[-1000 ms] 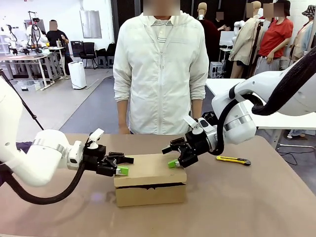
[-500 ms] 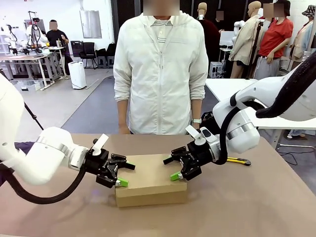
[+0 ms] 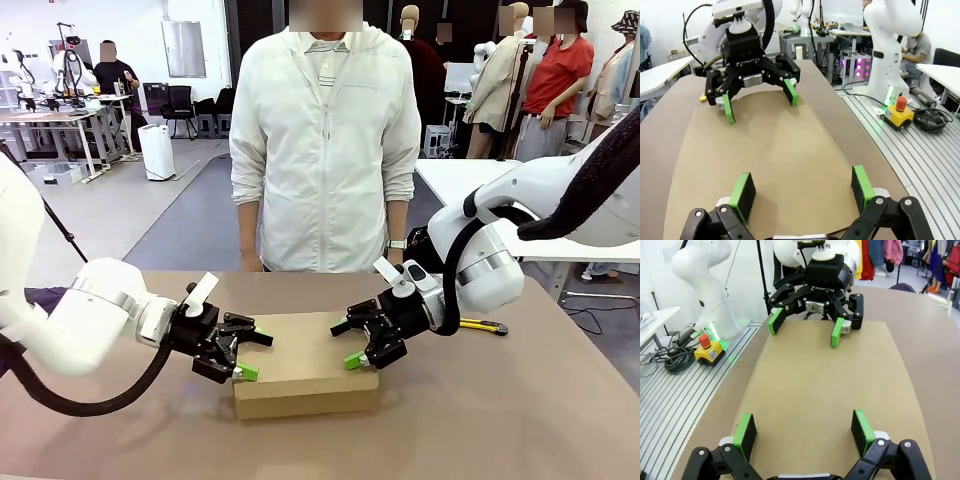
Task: Pack the items into the box.
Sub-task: Close the Mailer Box.
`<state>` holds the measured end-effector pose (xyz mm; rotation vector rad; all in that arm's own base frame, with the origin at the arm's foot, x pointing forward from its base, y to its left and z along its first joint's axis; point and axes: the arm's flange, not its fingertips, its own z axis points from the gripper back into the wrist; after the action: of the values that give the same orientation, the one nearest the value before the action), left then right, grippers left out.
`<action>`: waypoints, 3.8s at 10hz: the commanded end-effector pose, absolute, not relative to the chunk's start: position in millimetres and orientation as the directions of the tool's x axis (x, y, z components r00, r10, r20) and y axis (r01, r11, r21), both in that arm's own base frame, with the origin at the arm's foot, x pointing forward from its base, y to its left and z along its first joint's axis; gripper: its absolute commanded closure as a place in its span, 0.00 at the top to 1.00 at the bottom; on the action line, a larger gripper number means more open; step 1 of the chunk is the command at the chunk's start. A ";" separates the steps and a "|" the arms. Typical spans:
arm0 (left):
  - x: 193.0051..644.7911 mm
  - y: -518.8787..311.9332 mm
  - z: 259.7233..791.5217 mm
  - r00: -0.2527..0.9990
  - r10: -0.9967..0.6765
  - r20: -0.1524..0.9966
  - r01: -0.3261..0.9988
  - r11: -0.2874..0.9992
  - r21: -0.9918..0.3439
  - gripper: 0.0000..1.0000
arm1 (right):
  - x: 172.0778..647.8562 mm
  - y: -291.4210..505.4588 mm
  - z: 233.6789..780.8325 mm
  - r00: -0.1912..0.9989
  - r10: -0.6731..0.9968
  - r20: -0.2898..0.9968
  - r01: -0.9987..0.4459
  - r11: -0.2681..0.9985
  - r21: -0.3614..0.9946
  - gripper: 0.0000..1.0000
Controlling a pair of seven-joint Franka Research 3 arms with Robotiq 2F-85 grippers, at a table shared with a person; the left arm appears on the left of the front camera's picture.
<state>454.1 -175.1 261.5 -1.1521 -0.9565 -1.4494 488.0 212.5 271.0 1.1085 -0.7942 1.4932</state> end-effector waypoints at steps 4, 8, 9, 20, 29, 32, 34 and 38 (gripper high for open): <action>426.6 -129.2 346.0 -0.019 0.007 1.000 0.996 -0.084 0.019 1.00 | 475.9 187.9 349.3 0.164 0.333 0.929 -0.945 -0.218 0.244 1.00; 400.7 -25.7 371.2 0.559 -0.097 0.824 0.818 -0.101 -0.567 1.00 | 445.6 69.7 427.0 0.640 0.330 0.694 -0.730 -0.020 0.683 1.00; 394.0 -0.4 370.7 0.665 -0.090 0.741 0.745 0.021 -0.666 1.00 | 431.1 29.3 436.3 0.734 0.284 0.617 -0.648 0.023 0.761 1.00; 371.2 92.3 367.6 0.796 0.051 0.603 0.585 0.193 -0.788 1.00 | 372.1 -105.0 401.9 0.924 0.035 0.381 -0.380 0.201 0.903 1.00; 371.2 92.3 367.6 0.796 0.051 0.603 0.585 0.193 -0.788 1.00 | 372.1 -105.0 401.9 0.924 0.035 0.381 -0.380 0.201 0.903 1.00; 371.2 92.3 367.6 0.796 0.051 0.603 0.585 0.193 -0.788 1.00 | 372.1 -105.0 401.9 0.924 0.035 0.381 -0.380 0.201 0.903 1.00; 371.2 92.3 367.6 0.796 0.051 0.603 0.585 0.193 -0.788 1.00 | 372.1 -105.0 401.9 0.924 0.035 0.381 -0.380 0.201 0.903 1.00; 371.2 92.3 367.6 0.796 0.051 0.603 0.585 0.193 -0.788 1.00 | 372.1 -105.0 401.9 0.924 0.035 0.381 -0.380 0.201 0.903 1.00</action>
<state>373.6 90.0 366.7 -1.3479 -0.5792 -0.3975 370.6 -104.6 397.0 1.3319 -0.3005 0.2958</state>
